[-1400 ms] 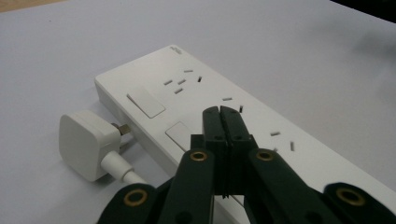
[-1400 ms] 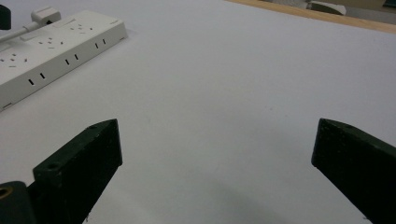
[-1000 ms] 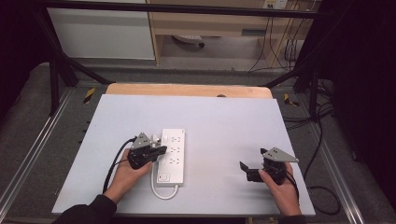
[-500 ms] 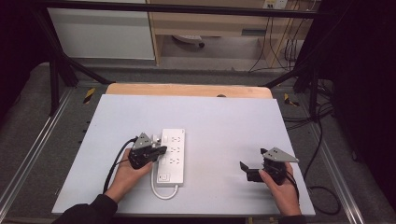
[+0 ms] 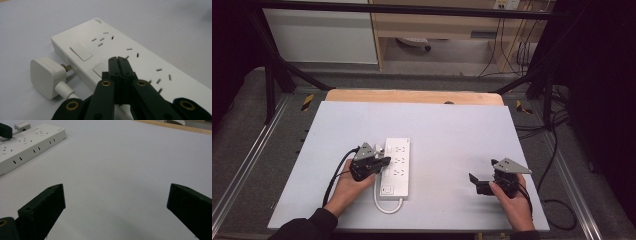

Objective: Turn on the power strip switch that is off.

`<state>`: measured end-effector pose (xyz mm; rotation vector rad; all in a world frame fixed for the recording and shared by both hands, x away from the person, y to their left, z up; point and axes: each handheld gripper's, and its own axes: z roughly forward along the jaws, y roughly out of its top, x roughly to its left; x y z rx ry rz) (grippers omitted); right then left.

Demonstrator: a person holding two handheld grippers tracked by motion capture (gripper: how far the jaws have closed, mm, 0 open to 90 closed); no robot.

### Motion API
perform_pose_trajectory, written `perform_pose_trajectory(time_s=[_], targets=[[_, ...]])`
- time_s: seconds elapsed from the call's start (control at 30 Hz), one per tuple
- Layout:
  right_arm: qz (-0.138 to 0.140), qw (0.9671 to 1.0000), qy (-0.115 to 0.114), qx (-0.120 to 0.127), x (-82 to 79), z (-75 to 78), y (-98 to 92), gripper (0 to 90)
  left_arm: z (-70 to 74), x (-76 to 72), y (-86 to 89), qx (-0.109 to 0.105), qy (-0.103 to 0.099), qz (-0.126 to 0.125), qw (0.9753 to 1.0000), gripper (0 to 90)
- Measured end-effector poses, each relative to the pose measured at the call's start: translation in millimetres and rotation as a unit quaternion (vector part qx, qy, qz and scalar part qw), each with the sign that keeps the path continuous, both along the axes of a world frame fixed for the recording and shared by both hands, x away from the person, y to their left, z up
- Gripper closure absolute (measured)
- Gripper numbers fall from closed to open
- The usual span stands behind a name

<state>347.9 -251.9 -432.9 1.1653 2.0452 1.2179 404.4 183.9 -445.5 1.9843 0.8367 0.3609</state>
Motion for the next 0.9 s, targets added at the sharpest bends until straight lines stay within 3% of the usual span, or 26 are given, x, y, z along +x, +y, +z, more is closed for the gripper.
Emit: perform_pose_trajectory(time_s=[0.9], targets=[[0.001, 1.0000, 0.001, 0.000, -0.3, -0.1, 1.1, 2.3, -2.4, -0.7, -1.8, 0.000, 0.002, -0.010, 0.9999, 90.0]])
